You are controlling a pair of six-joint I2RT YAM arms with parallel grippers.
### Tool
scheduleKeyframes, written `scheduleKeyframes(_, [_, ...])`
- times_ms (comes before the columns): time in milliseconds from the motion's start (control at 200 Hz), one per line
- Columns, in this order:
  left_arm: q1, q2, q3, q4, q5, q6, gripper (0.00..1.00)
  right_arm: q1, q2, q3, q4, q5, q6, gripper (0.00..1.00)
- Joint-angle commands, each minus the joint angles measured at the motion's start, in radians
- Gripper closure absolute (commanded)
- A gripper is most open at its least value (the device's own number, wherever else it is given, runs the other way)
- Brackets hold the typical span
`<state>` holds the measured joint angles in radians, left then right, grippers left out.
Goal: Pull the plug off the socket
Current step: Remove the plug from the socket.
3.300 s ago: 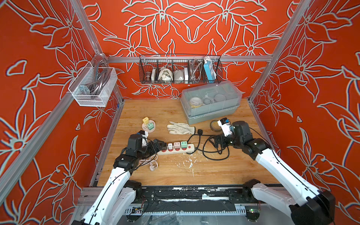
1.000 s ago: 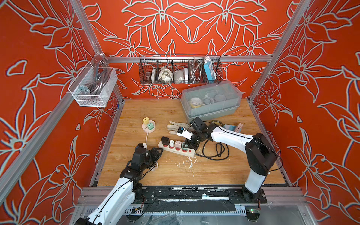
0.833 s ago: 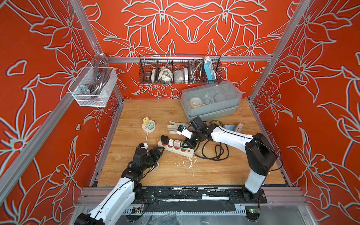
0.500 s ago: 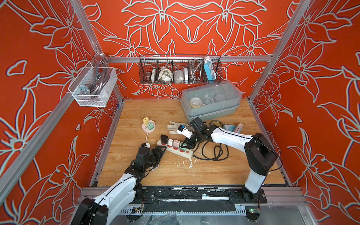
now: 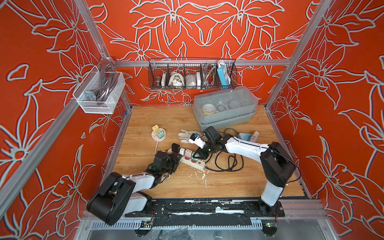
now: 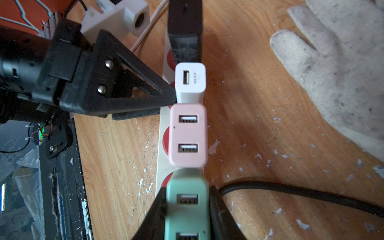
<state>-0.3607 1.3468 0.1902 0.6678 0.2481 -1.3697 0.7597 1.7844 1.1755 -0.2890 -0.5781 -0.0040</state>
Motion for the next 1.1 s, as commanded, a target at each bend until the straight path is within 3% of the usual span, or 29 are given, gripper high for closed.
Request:
scheduleKeyframes(0, [-0.018, 0.102, -0.008, 0.126, 0.019, -0.014, 0.47, 0.001, -0.045, -0.012, 0.040, -0.059, 0.010, 1.00])
scheduleKeyframes(215, [-0.031, 0.086, -0.038, 0.124, -0.024, 0.031, 0.71, 0.001, -0.036, -0.011, 0.024, -0.039, 0.001, 1.00])
scheduleKeyframes(360, [-0.031, 0.022, -0.022, -0.017, -0.029, 0.104, 0.84, 0.002, -0.009, -0.002, 0.010, -0.026, -0.020, 0.59])
scheduleKeyframes(480, [-0.031, -0.026, -0.041, -0.072, -0.054, 0.142, 0.89, 0.001, 0.021, 0.030, -0.038, -0.025, -0.059, 0.45])
scheduleKeyframes(771, [-0.031, -0.105, -0.028, -0.198, -0.078, 0.205, 0.90, 0.002, 0.058, 0.078, -0.112, -0.076, -0.079, 0.44])
scheduleKeyframes(1096, [-0.032, -0.112, -0.041, -0.219, -0.102, 0.221, 0.90, 0.002, 0.118, 0.078, -0.140, -0.109, 0.017, 0.48])
